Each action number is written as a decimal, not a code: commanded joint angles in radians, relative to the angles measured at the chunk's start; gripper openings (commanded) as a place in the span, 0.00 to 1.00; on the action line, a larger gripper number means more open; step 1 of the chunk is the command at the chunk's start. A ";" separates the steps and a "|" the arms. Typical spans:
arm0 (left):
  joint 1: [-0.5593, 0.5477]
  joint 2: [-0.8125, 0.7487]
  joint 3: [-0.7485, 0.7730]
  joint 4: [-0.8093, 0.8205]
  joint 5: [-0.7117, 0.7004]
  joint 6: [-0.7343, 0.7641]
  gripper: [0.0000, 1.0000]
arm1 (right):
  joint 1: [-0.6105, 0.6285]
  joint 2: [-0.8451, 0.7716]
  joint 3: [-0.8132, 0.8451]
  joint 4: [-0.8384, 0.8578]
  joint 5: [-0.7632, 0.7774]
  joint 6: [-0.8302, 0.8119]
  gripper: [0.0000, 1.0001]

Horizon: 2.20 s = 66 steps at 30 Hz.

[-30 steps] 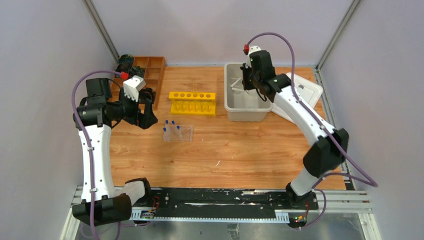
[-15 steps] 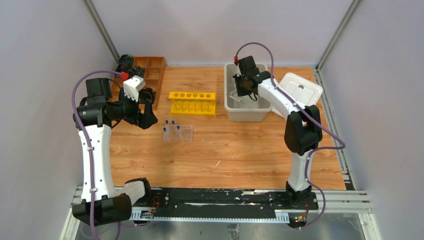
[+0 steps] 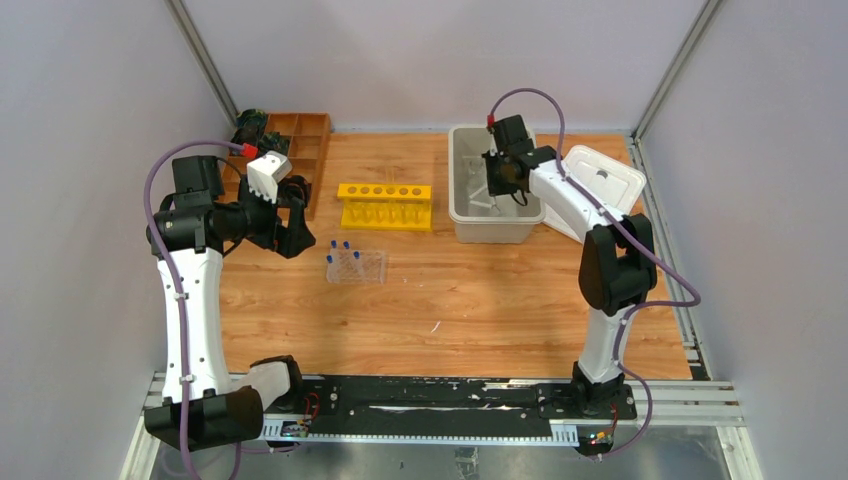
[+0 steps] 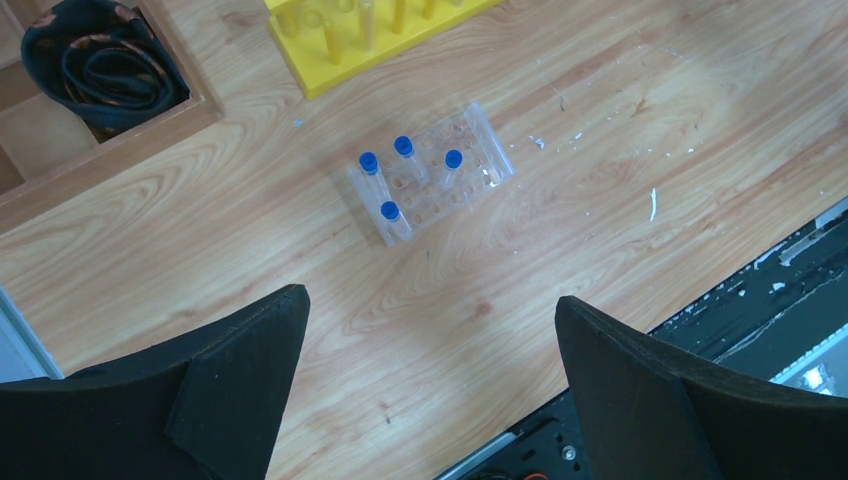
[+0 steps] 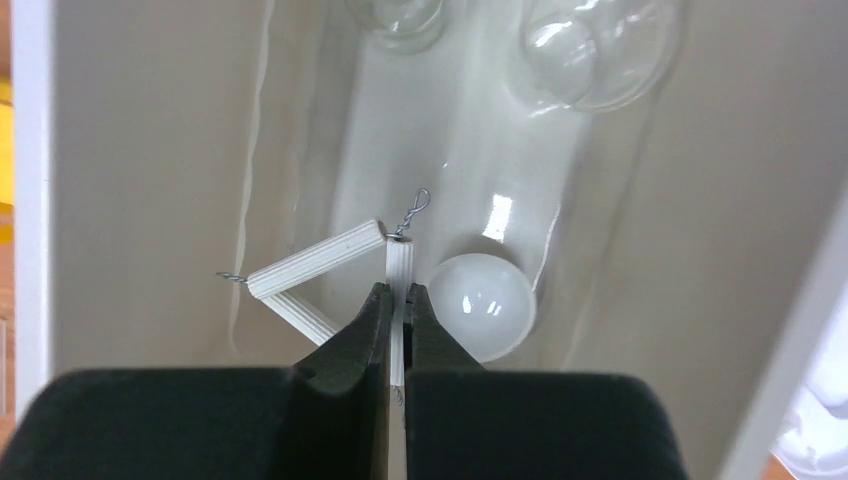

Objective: Organize the chemistry lab equipment

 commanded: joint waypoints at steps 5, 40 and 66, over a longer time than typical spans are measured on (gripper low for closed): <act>0.004 -0.005 0.010 -0.004 0.008 0.008 1.00 | -0.016 -0.036 -0.028 0.025 0.011 -0.001 0.00; 0.003 -0.008 0.013 -0.005 0.002 0.016 1.00 | 0.071 -0.084 -0.107 0.045 0.004 0.069 0.54; 0.004 -0.019 -0.020 -0.004 0.043 0.038 1.00 | -0.526 -0.319 -0.403 -0.029 0.205 0.414 0.82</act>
